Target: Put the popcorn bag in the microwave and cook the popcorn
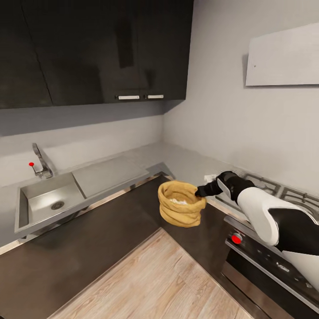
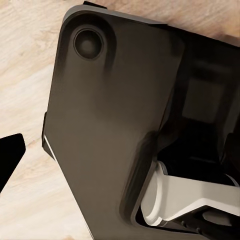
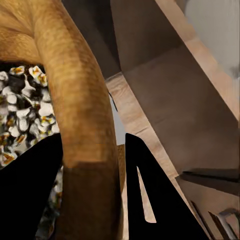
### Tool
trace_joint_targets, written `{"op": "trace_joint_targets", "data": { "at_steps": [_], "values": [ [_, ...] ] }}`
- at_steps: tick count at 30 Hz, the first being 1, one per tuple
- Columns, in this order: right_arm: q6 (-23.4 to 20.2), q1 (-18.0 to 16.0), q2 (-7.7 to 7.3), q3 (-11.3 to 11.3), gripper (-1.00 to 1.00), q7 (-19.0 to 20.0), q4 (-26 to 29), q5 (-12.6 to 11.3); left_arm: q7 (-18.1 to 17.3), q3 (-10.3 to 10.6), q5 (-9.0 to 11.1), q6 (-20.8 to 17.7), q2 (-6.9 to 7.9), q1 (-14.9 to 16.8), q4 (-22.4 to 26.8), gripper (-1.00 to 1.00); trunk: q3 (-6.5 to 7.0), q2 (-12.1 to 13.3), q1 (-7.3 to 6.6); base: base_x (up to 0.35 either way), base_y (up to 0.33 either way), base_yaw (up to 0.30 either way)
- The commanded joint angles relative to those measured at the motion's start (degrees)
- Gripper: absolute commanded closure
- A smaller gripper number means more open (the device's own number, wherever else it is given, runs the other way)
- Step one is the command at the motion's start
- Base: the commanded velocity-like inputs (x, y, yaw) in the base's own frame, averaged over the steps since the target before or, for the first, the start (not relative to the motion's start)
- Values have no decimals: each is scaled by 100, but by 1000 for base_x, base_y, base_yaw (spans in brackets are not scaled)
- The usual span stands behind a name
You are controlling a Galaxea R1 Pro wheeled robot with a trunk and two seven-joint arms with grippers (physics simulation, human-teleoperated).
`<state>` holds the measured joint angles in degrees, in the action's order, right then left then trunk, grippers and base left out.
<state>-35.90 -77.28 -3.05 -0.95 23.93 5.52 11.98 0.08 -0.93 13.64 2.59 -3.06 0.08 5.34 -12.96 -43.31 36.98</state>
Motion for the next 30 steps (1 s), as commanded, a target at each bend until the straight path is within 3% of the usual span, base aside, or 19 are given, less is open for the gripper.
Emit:
{"op": "trace_joint_targets", "data": {
  "at_steps": [1,4,11,30],
  "values": [
    [375,0,-9,-2,100,44,-268,-148,1,-9,24,13,-2,1,2,-100,-7,-6,1,0,0,0],
    [790,-2,-82,-6,100,42,-479,-313,1,-5,24,13,-2,1,3,-100,-7,-6,1,0,0,0],
    [1190,-2,-116,-11,100,-298,-664,-354,1,-9,24,13,-2,1,3,-100,-7,-6,1,0,0,0],
    [1140,-2,-137,-11,100,-354,-704,-372,25,-13,24,13,-3,1,3,-100,70,-6,1,0,0,-31]
  ]
}}
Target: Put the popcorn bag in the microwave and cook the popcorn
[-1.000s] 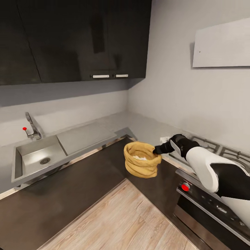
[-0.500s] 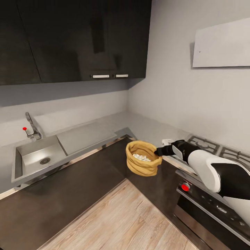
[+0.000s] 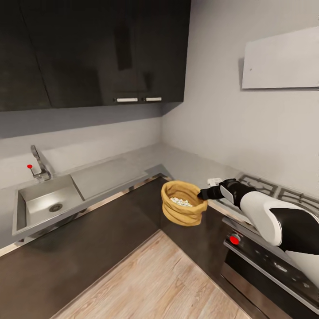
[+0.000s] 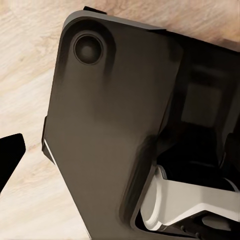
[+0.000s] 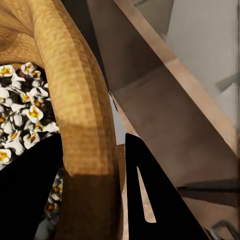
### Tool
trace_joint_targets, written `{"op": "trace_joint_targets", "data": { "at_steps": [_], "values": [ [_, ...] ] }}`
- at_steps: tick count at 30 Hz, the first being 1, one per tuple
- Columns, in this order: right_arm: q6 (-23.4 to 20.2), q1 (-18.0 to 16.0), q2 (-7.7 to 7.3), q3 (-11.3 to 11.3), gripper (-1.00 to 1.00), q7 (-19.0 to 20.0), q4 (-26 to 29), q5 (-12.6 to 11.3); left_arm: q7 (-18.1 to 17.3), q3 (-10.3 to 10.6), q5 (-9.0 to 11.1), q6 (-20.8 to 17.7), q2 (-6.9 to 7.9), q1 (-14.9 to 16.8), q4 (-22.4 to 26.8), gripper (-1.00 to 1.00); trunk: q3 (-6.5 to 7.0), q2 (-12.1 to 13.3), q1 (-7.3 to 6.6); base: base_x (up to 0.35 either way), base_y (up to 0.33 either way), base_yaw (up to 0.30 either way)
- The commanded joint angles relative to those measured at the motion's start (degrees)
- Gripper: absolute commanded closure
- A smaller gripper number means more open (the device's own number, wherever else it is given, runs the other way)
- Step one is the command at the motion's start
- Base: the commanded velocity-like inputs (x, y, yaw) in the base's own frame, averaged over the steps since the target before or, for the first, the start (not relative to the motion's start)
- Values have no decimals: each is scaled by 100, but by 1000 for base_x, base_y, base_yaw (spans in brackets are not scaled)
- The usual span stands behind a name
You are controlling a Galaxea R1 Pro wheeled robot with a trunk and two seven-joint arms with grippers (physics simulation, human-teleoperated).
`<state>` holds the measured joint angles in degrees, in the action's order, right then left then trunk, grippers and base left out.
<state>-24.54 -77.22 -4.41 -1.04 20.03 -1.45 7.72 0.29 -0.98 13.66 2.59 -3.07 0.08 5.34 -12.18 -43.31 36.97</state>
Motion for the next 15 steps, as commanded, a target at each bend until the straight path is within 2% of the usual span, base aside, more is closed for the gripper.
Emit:
{"op": "trace_joint_targets", "data": {
  "at_steps": [1,4,10,15],
  "values": [
    [3,-6,-1,-2,100,37,-10,54,5,-7,23,13,-5,1,3,-100,1,-6,1,0,0,-68],
    [-11,-6,-6,-2,100,30,-13,54,6,-7,23,13,-8,1,3,-100,14,-6,1,0,0,-36],
    [-384,-8,-15,-3,100,31,3,85,14,-7,23,13,-9,1,3,-100,17,-6,1,0,0,-4],
    [-426,-10,-41,-10,100,54,4,91,27,-22,23,13,-15,1,-3,-100,17,-6,1,-47,30,0]
  ]
}}
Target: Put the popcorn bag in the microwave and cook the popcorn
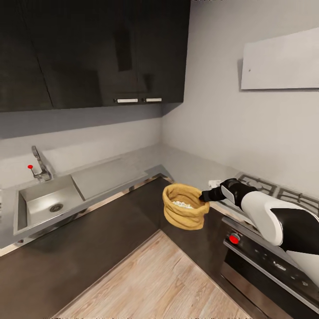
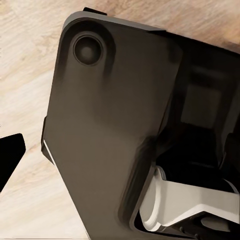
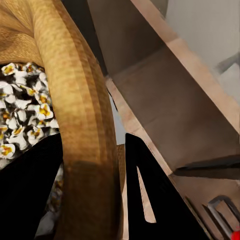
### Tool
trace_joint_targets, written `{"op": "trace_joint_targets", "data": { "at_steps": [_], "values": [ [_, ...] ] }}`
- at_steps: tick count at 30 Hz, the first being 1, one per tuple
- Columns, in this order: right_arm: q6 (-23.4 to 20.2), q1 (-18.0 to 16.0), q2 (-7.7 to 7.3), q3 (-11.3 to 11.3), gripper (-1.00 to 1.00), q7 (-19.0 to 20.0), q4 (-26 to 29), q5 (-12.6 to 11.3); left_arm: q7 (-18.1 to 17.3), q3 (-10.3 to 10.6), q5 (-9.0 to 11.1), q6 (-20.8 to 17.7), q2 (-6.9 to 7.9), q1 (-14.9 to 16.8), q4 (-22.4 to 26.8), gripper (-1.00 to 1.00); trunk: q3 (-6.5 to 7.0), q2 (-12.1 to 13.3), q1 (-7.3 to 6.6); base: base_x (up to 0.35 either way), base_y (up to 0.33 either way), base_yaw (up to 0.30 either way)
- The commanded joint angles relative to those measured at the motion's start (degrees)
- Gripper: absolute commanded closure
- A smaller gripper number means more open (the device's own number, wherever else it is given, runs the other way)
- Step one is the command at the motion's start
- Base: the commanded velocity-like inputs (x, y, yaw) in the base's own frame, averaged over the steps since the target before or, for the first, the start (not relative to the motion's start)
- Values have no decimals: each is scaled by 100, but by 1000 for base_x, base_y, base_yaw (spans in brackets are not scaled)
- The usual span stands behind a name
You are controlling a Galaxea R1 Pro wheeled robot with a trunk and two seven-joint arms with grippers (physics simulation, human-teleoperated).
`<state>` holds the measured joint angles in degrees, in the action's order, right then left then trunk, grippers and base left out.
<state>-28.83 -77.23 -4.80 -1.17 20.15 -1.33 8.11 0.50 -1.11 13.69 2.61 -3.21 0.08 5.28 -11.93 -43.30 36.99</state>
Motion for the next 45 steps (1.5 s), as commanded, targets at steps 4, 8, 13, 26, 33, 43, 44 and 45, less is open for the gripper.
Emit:
{"op": "trace_joint_targets", "data": {
  "at_steps": [4,8,13,26,33,43,44,45],
  "values": [
    [-8,-6,-17,3,100,42,-34,58,11,-12,20,12,-13,1,0,-100,-8,-7,-1,-255,179,0],
    [-9,-3,-38,3,100,35,-41,51,11,-18,20,12,-13,1,0,-100,-8,-7,-1,-263,186,0],
    [-37,-5,-55,3,100,25,-43,50,11,-16,20,12,-10,1,-6,-100,-8,-7,-1,-264,186,0],
    [-241,84,-56,4,100,-63,-34,35,11,3,21,12,4,1,-9,-100,26,-7,-1,-163,56,-50],
    [-246,83,-56,3,100,-63,-34,33,11,5,20,12,4,1,-9,-100,71,-7,-1,-1,0,0],
    [-246,85,-56,4,100,-64,-34,32,10,5,20,12,4,1,-2,-100,154,-7,-1,0,0,0],
    [-246,85,-52,3,100,-64,-36,32,11,5,20,12,4,1,-1,-100,156,-7,-1,0,0,0],
    [-246,85,-51,3,100,-59,-36,31,11,5,20,12,4,1,-3,-100,158,-7,-1,0,0,0]
  ]
}}
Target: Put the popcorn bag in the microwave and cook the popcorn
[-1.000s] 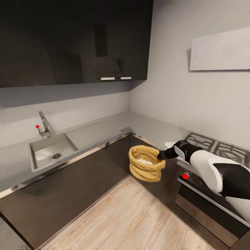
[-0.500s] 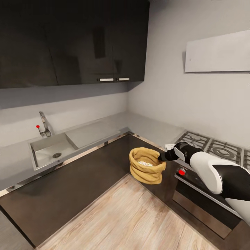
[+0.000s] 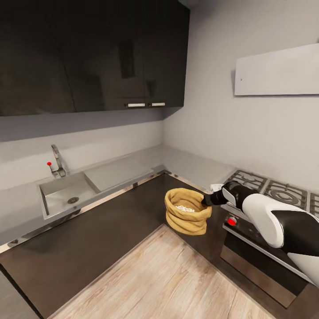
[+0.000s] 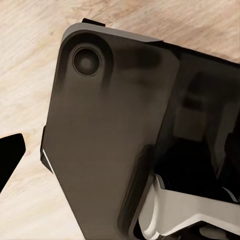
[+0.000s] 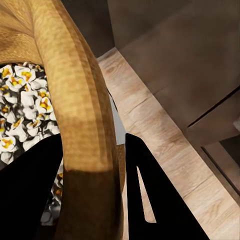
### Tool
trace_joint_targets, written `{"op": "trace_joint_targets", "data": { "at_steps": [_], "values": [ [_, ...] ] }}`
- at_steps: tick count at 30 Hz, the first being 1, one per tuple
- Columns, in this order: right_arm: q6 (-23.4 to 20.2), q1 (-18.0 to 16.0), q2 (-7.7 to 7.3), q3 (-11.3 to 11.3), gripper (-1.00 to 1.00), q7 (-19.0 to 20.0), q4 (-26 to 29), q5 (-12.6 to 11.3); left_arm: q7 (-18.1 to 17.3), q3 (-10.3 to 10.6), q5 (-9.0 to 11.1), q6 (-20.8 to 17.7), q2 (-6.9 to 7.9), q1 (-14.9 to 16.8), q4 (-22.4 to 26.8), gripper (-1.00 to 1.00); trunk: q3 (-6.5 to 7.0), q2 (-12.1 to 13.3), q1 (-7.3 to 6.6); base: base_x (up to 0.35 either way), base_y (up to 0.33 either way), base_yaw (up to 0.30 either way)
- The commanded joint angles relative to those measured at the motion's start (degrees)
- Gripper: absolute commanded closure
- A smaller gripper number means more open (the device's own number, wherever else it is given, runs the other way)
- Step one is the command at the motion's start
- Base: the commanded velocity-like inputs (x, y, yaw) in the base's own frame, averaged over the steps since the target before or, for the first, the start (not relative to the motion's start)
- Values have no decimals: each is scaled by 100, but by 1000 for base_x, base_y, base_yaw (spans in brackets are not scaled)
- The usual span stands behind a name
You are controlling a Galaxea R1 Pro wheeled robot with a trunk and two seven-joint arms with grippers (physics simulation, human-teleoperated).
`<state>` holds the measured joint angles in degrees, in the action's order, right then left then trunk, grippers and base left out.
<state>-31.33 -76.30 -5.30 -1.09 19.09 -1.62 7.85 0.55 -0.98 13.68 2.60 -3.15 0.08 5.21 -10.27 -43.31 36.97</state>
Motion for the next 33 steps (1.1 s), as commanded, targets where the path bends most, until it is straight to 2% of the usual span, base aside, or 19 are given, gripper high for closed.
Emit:
{"op": "trace_joint_targets", "data": {
  "at_steps": [1,10,11,12,21,33],
  "values": [
    [4,-8,-4,-5,100,49,-6,54,6,-7,21,12,-2,1,3,-100,-8,-7,1,0,0,0],
    [10,-8,-13,4,100,37,-5,50,6,-7,21,12,-2,1,2,-100,14,-7,1,0,0,-181],
    [22,-8,-143,-2,100,2,-5,50,1,-3,21,12,1,1,4,-100,18,-7,1,0,0,-234],
    [24,-8,-197,-3,100,-9,-5,57,-2,-1,21,14,6,1,6,-100,21,-7,1,0,0,-236],
    [30,-8,-200,-5,100,-10,-5,59,6,-11,21,12,-5,1,1,-100,49,-7,1,-240,37,-237],
    [28,-8,-208,-5,100,-10,-4,59,-3,0,21,12,1,1,-3,-100,86,-7,1,-19,2,-237]
  ]
}}
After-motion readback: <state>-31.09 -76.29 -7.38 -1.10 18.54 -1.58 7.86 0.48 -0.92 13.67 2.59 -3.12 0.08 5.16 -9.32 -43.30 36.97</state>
